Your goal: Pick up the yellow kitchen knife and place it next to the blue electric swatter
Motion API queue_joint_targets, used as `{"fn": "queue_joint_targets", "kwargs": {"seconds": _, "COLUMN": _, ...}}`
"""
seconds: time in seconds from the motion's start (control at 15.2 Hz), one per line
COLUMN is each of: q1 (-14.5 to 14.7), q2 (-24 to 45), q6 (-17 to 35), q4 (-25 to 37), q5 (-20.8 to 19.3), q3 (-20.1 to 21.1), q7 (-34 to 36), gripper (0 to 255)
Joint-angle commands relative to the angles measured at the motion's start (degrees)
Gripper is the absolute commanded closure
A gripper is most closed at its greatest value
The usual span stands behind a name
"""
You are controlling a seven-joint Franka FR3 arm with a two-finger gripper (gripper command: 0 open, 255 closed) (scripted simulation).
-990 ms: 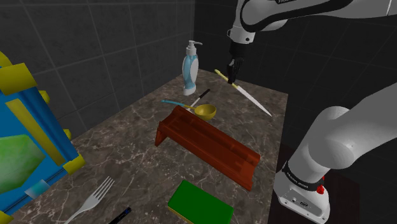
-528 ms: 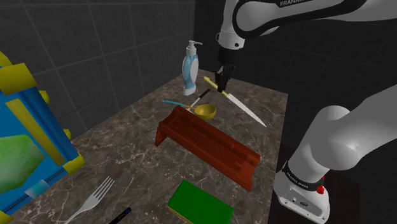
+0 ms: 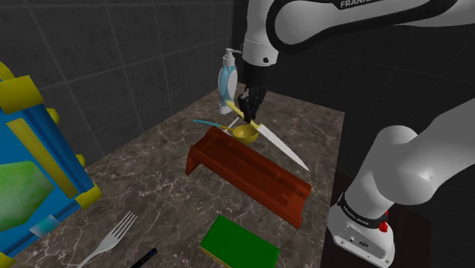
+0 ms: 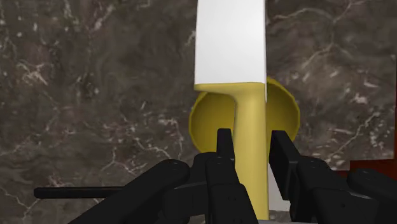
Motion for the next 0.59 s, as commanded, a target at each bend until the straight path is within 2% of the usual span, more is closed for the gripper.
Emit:
{"fn": "queue_joint_targets", "kwargs": {"seconds": 0.0, "q1": 1.05, "q2": 1.30, "q6": 0.55, "q4": 0.94, "q5": 0.87, "q3": 2.14, "q7": 2.83, "gripper": 255}}
{"fn": "queue_joint_targets", "kwargs": {"seconds": 0.53, "q1": 4.68, "q2": 8.09, "q6": 1.72, "q4": 7.52, "q5": 2.58, "q3": 10.67, "q7": 14.30, "gripper": 255}}
